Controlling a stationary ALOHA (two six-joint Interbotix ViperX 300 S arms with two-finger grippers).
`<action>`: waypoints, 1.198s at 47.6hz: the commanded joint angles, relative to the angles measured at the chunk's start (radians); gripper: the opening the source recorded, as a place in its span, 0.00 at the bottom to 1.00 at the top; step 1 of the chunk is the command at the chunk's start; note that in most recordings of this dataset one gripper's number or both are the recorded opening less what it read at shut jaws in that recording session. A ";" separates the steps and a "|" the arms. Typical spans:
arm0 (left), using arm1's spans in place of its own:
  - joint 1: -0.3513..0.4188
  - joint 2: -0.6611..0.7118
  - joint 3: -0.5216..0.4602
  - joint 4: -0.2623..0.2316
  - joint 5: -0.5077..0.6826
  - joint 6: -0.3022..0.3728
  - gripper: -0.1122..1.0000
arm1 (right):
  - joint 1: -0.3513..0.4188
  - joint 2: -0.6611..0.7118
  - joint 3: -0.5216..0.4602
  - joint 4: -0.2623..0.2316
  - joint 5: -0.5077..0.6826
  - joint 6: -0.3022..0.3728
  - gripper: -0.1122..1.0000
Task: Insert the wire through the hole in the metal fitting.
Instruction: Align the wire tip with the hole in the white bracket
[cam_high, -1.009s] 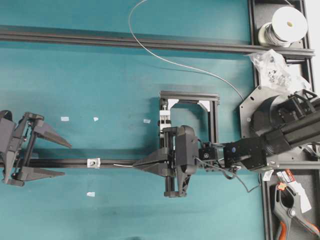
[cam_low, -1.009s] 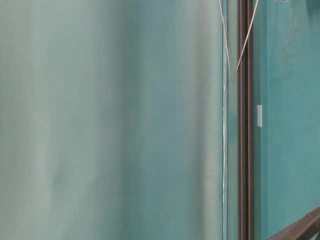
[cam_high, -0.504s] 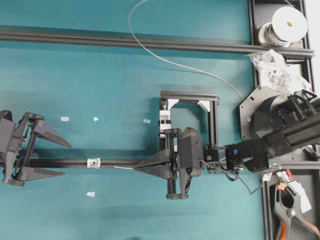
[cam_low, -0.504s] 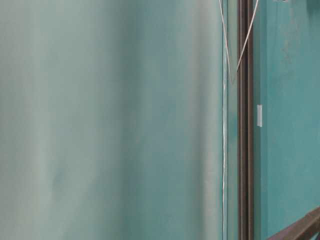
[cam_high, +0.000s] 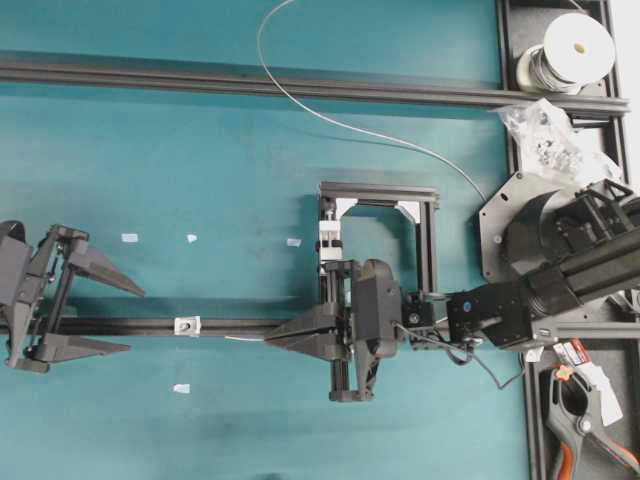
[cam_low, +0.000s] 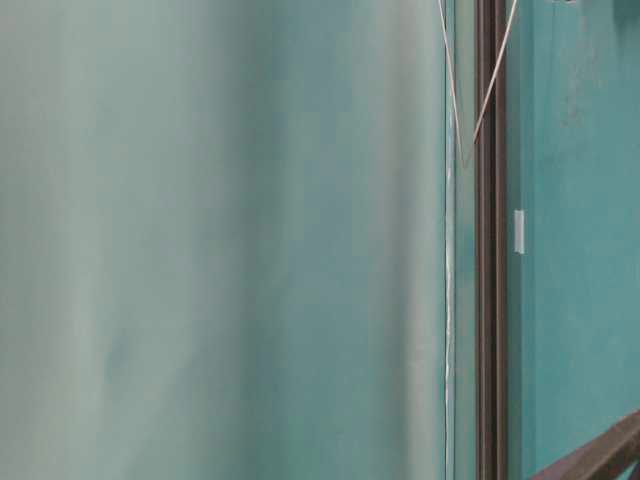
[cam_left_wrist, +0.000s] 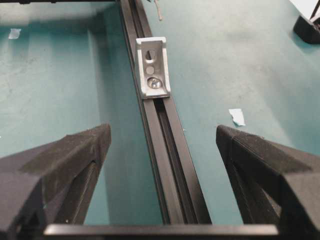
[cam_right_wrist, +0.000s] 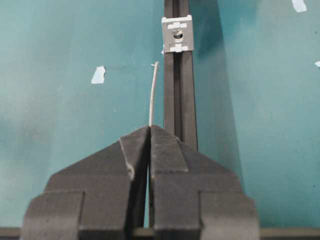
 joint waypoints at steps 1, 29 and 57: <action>-0.003 -0.023 -0.008 -0.003 -0.009 0.000 0.79 | 0.006 -0.008 -0.020 0.002 -0.002 -0.002 0.10; -0.003 -0.023 -0.008 -0.002 -0.009 0.000 0.79 | -0.032 0.011 -0.046 0.002 0.014 -0.006 0.10; -0.003 -0.021 -0.009 -0.003 -0.008 0.002 0.79 | -0.046 0.029 -0.069 0.002 0.015 -0.014 0.10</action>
